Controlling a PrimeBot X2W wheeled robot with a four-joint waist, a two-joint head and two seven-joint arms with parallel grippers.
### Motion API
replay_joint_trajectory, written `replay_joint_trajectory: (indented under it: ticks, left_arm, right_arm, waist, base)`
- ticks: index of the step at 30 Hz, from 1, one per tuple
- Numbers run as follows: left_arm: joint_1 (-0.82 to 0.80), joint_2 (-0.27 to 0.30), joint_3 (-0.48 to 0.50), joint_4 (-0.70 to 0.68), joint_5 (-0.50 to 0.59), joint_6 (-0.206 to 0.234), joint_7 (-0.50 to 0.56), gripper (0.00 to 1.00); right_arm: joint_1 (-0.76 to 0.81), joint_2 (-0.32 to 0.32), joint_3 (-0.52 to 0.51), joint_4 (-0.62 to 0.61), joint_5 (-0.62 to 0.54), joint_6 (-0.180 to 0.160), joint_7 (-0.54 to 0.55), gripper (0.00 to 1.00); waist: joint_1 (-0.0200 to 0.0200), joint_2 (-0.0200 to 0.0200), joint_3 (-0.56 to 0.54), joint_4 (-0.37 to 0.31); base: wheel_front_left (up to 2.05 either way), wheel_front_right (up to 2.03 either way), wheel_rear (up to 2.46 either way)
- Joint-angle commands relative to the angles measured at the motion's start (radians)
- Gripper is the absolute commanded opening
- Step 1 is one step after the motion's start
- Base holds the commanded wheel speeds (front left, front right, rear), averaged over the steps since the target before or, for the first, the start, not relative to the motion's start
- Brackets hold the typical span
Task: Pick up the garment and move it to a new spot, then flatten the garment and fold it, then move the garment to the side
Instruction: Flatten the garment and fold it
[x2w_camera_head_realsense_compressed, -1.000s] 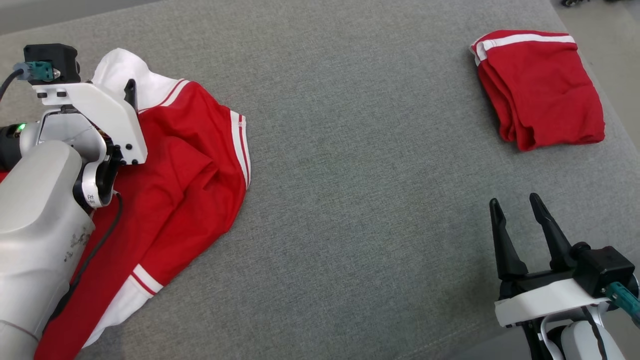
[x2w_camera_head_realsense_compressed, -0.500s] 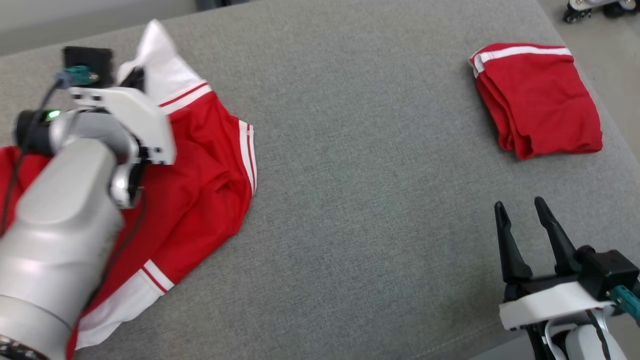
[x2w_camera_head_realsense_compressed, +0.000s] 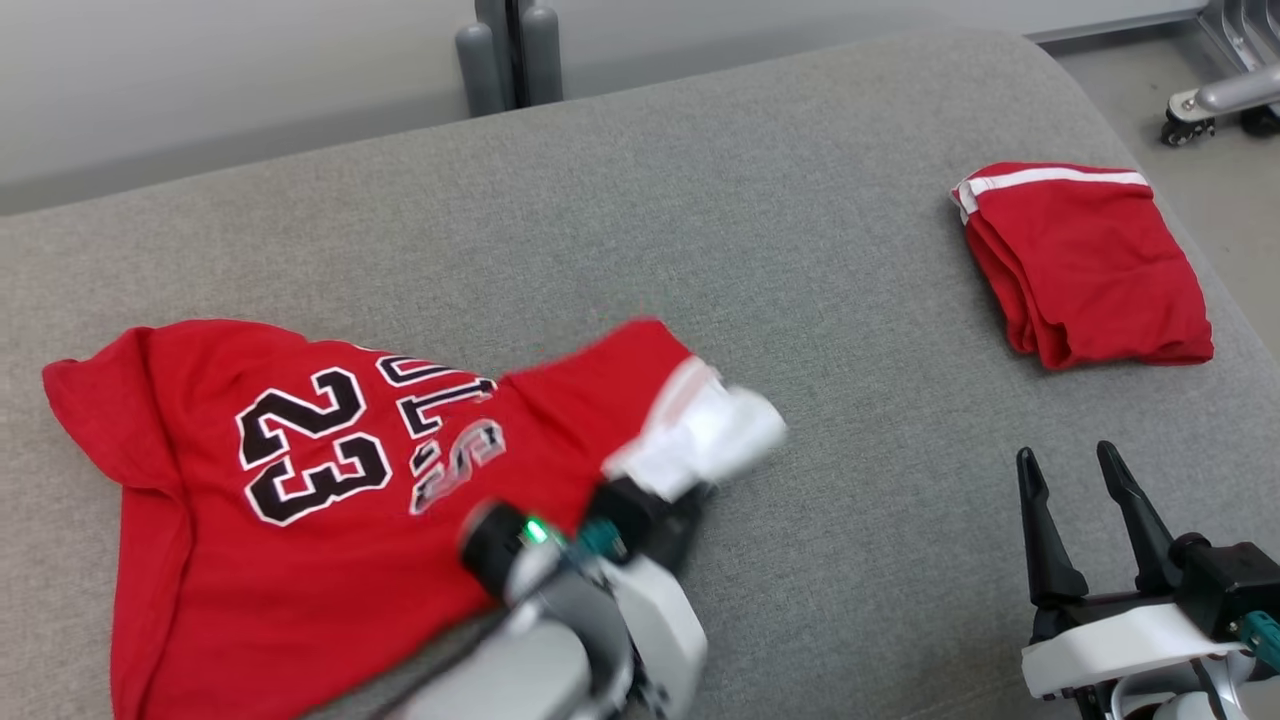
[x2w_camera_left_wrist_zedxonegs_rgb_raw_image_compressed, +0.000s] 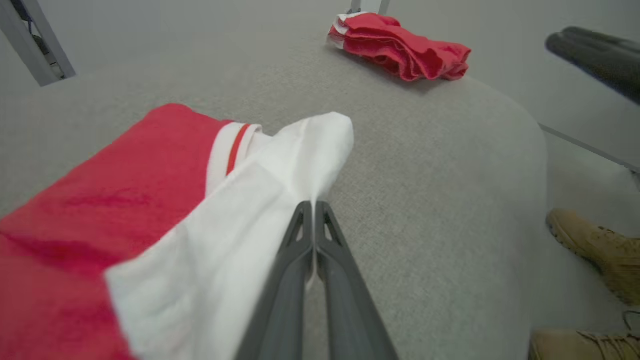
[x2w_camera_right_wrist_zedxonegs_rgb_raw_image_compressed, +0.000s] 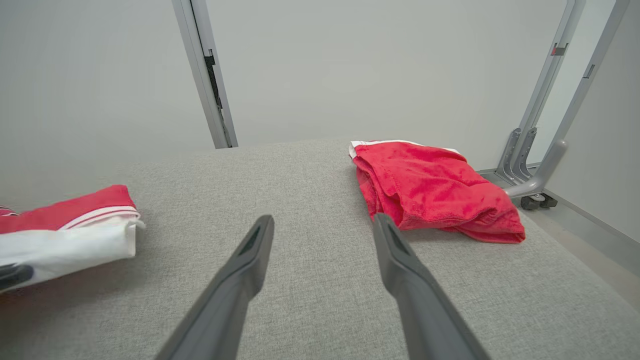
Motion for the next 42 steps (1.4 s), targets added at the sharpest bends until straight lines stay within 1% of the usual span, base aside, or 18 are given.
replay_joint_trajectory:
  ticks: [1, 2, 4, 8, 10, 11, 14, 16, 21, 23, 24, 26, 28, 29, 30, 35, 37, 42]
  left_arm:
    - [0.022, -0.005, -0.012, -0.001, -0.002, -0.022, -0.009, 1.00]
    - [0.047, -0.019, -0.019, 0.003, -0.021, -0.042, -0.021, 1.00]
    - [0.078, -0.039, -0.032, 0.010, -0.051, -0.100, -0.046, 1.00]
    - [0.122, -0.070, -0.035, -0.002, -0.108, -0.200, -0.101, 1.00]
    - [0.141, -0.069, -0.025, -0.014, -0.123, -0.225, -0.123, 1.00]
    - [0.144, -0.064, -0.012, -0.022, -0.119, -0.221, -0.135, 1.00]
    - [0.175, -0.035, 0.030, -0.054, -0.086, -0.183, -0.156, 1.00]
    - [0.204, -0.001, 0.063, -0.079, -0.049, -0.138, -0.160, 1.00]
    - [0.347, 0.071, 0.219, -0.185, 0.012, -0.023, -0.162, 1.00]
    - [0.409, 0.092, 0.292, -0.236, 0.056, 0.016, -0.163, 1.00]
    - [0.444, 0.099, 0.329, -0.261, 0.081, 0.033, -0.163, 1.00]
    - [0.514, 0.102, 0.401, -0.309, 0.120, 0.050, -0.163, 1.00]
    - [0.569, 0.107, 0.468, -0.344, 0.165, 0.053, -0.162, 1.00]
    - [0.569, 0.107, 0.468, -0.344, 0.165, 0.053, -0.162, 1.00]
    - [0.594, 0.107, 0.504, -0.357, 0.185, 0.053, -0.162, 1.00]
    - [0.699, 0.085, 0.694, -0.399, 0.275, 0.026, -0.162, 1.00]
    - [0.737, 0.072, 0.774, -0.402, 0.294, 0.006, -0.162, 1.00]
    - [0.804, 0.035, 0.965, -0.402, 0.350, -0.073, -0.162, 1.00]
  right_arm:
    - [0.012, -0.005, -0.004, 0.003, -0.003, 0.000, -0.002, 1.00]
    - [0.013, -0.005, -0.006, 0.003, -0.004, 0.000, -0.002, 1.00]
    - [0.015, -0.005, -0.009, 0.003, -0.006, 0.000, -0.002, 1.00]
    - [0.032, -0.005, -0.018, 0.002, -0.010, 0.000, -0.002, 1.00]
    - [0.042, -0.005, -0.022, 0.002, -0.013, 0.000, -0.002, 1.00]
    - [0.046, -0.006, -0.025, 0.003, -0.013, 0.000, -0.002, 1.00]
    - [0.060, -0.005, -0.043, -0.003, -0.021, 0.000, -0.002, 1.00]
    - [0.072, -0.005, -0.052, -0.010, -0.028, 0.000, -0.002, 1.00]
    - [0.104, -0.006, -0.072, -0.018, -0.044, 0.000, -0.002, 1.00]
    - [0.118, -0.006, -0.081, -0.023, -0.046, 0.000, -0.002, 1.00]
    - [0.125, -0.005, -0.082, -0.025, -0.049, 0.000, -0.002, 1.00]
    - [0.137, -0.005, -0.087, -0.030, -0.055, 0.000, -0.002, 1.00]
    - [0.145, -0.005, -0.087, -0.037, -0.064, 0.000, -0.002, 1.00]
    - [0.145, -0.005, -0.087, -0.037, -0.064, 0.000, -0.002, 1.00]
    - [0.148, -0.006, -0.087, -0.041, -0.068, 0.000, -0.002, 1.00]
    - [0.148, -0.005, -0.082, -0.057, -0.085, 0.000, -0.002, 1.00]
    - [0.151, -0.005, -0.079, -0.054, -0.087, 0.000, -0.002, 1.00]
    - [0.168, -0.005, -0.071, -0.047, -0.086, 0.000, -0.002, 1.00]
  waist:
    - [0.0000, 0.0000, -0.007, 0.004]
    - [0.0000, 0.0000, -0.010, 0.006]
    - [0.0000, 0.0000, -0.014, 0.012]
    - [0.0000, 0.0000, -0.028, 0.029]
    - [0.0000, 0.0000, -0.039, 0.037]
    - [0.0000, 0.0000, -0.045, 0.040]
    - [0.0000, 0.0000, -0.069, 0.054]
    - [0.0000, 0.0000, -0.087, 0.064]
    - [0.0000, 0.0000, -0.135, 0.086]
    - [0.0000, 0.0000, -0.154, 0.100]
    - [0.0000, 0.0000, -0.162, 0.106]
    - [0.0000, 0.0000, -0.174, 0.122]
    - [0.0000, 0.0000, -0.184, 0.138]
    - [0.0000, 0.0000, -0.184, 0.138]
    - [0.0000, 0.0000, -0.187, 0.147]
    - [0.0000, 0.0000, -0.203, 0.188]
    - [0.0000, 0.0000, -0.212, 0.203]
    - [0.0000, 0.0000, -0.232, 0.237]
  base:
    - [0.00, 0.00, 0.00]
    - [0.00, 0.00, 0.00]
    - [0.00, 0.00, 0.00]
    - [0.00, 0.00, 0.00]
    - [0.00, 0.00, 0.00]
    - [0.00, 0.00, 0.00]
    - [0.00, 0.00, 0.00]
    - [0.00, 0.00, 0.00]
    - [0.00, 0.00, 0.00]
    - [0.00, 0.00, 0.00]
    - [0.00, 0.00, 0.00]
    - [0.00, 0.00, 0.00]
    - [0.00, 0.00, 0.00]
    - [0.00, 0.00, 0.00]
    - [0.00, 0.00, 0.00]
    - [0.00, 0.00, 0.00]
    - [0.00, 0.00, 0.00]
    - [0.00, 0.00, 0.00]
